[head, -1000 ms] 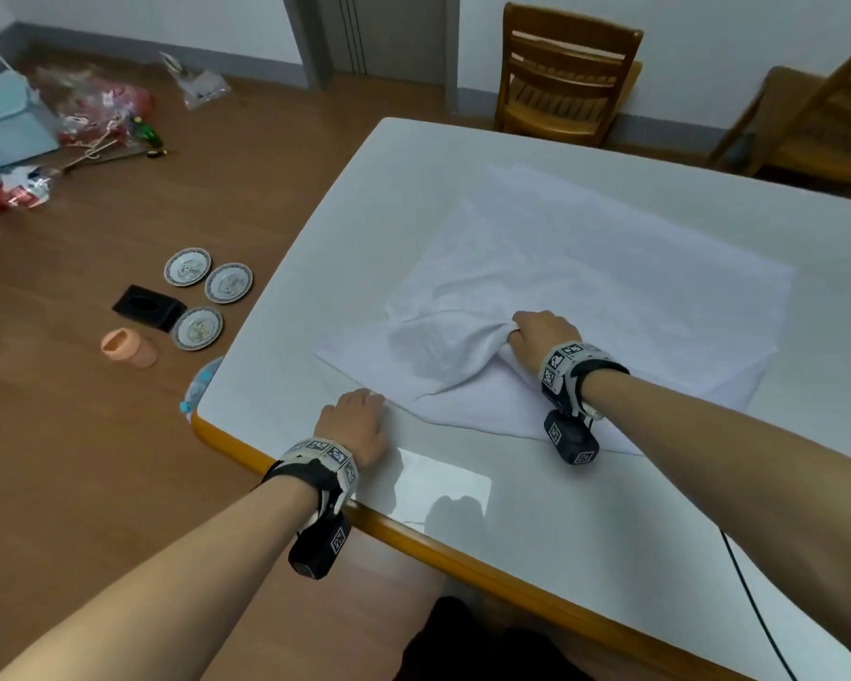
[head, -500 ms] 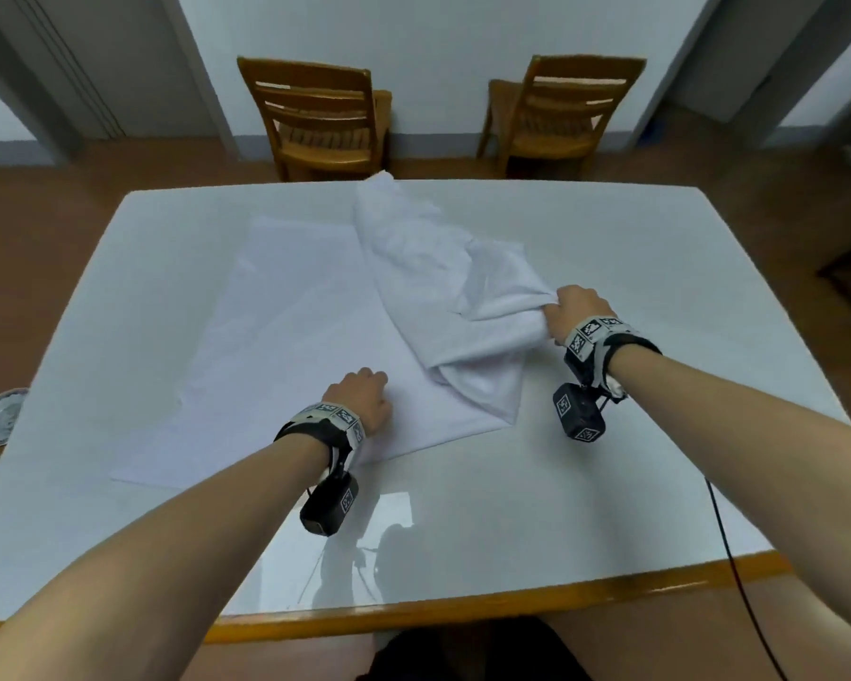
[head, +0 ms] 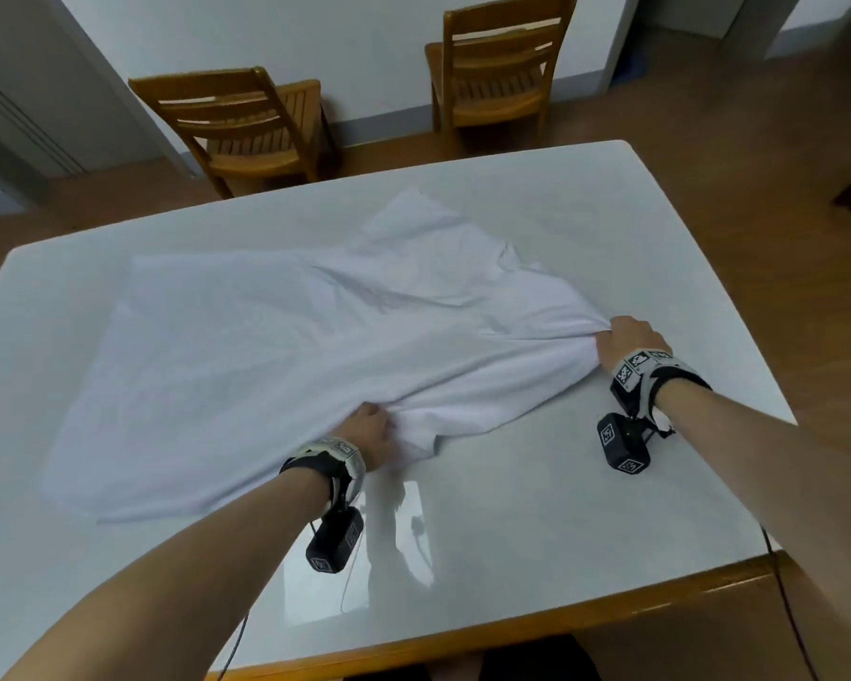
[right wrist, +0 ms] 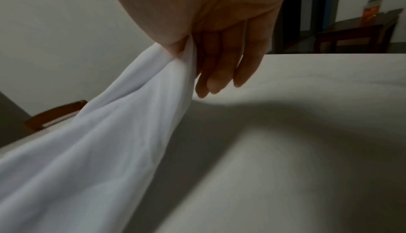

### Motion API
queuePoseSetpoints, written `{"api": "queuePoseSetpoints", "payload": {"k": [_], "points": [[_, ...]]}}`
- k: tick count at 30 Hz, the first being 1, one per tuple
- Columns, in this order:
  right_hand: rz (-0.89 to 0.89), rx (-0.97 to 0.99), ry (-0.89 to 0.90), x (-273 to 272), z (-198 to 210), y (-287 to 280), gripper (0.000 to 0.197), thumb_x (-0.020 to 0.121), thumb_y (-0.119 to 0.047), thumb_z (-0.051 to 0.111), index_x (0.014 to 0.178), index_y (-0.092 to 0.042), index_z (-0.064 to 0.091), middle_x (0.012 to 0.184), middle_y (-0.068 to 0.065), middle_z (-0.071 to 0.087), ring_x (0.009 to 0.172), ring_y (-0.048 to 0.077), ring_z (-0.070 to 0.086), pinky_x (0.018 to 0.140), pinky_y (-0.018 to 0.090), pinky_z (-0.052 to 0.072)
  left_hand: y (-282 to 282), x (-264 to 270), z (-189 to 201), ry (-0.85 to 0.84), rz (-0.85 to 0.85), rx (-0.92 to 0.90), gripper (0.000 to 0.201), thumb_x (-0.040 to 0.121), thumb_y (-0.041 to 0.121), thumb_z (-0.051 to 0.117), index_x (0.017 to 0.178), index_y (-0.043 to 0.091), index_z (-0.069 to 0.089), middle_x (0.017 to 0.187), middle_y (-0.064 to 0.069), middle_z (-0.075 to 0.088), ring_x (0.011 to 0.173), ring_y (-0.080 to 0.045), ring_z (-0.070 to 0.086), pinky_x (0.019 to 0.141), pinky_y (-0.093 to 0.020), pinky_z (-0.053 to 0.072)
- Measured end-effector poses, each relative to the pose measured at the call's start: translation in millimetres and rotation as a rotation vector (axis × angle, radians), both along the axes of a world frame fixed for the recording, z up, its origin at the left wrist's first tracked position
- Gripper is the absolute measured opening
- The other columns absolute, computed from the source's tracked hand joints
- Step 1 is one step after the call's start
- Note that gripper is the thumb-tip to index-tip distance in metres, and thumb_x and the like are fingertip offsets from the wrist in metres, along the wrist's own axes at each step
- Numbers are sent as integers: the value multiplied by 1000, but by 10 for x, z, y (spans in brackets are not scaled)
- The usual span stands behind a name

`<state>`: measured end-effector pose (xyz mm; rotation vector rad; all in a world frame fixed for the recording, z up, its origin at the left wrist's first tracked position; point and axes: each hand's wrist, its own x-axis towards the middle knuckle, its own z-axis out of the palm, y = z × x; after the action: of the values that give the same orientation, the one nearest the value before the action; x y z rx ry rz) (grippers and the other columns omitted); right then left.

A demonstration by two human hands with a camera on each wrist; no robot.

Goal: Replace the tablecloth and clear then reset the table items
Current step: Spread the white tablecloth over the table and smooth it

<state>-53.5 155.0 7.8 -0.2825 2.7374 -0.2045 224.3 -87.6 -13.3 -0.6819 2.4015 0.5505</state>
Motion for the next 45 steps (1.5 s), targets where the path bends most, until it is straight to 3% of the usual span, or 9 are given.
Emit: {"api": "queuePoseSetpoints", "payload": {"k": [3,7,11,18,23,31,35,39,45], "points": [[-55,5,-59,-269,-226,427,26,98,-24,37,93,-5,54,90,13,51,78,30,48,70,32,40,152,-210,-40,-31,8,-59,41,88,24,49,128,17,56,140,-5,43,130,-27,45,108,-34,36],[-93,3,-181,-481,-451,666,36,98,-31,37,116,-4,53,116,21,56,99,37,55,75,36,40,301,-525,22,-43,66,-89,39,88,20,48,126,24,58,132,-2,55,118,-27,55,92,-33,44],[-111,-63,-178,-607,-507,621,36,94,-28,49,121,-6,45,121,19,56,104,39,57,75,37,42,262,-636,37,-68,88,-148,36,87,20,48,121,24,59,130,2,57,114,-25,57,93,-34,47],[34,-189,-139,-720,-579,350,80,73,-47,77,132,-10,38,126,13,49,109,33,55,79,38,45,101,-586,-87,127,101,-255,39,85,17,54,123,23,53,122,0,48,117,-23,47,75,-35,47],[15,-150,-194,-724,-605,290,26,89,-30,57,105,-10,50,109,16,60,90,33,58,74,34,47,101,-521,-305,-6,75,-140,59,80,24,59,135,28,37,145,-3,28,132,-31,36,101,-50,42],[-273,-77,-135,-577,-582,1286,41,97,-33,43,115,2,54,118,28,57,105,43,56,78,39,41,334,-707,-410,-23,99,-207,58,82,41,58,131,20,38,139,-10,32,122,-34,43,93,-49,46],[-316,-79,-124,-569,-625,1493,50,86,-31,60,123,0,46,124,24,53,109,41,55,83,43,48,236,-832,-282,20,126,-223,36,91,34,47,124,21,49,127,-5,51,115,-30,52,89,-39,42],[-277,-234,148,-733,-448,1262,78,75,-21,73,140,-2,34,144,16,31,129,34,33,97,48,44,144,-924,-117,-40,70,-259,30,87,23,44,116,20,52,116,-5,61,104,-28,57,79,-35,43],[81,-311,15,-941,-219,21,53,85,-25,65,134,-13,47,139,10,41,130,29,35,100,41,39,-415,-1098,158,12,200,-238,18,85,20,50,101,22,59,104,-2,63,87,-25,55,72,-30,40]]}}
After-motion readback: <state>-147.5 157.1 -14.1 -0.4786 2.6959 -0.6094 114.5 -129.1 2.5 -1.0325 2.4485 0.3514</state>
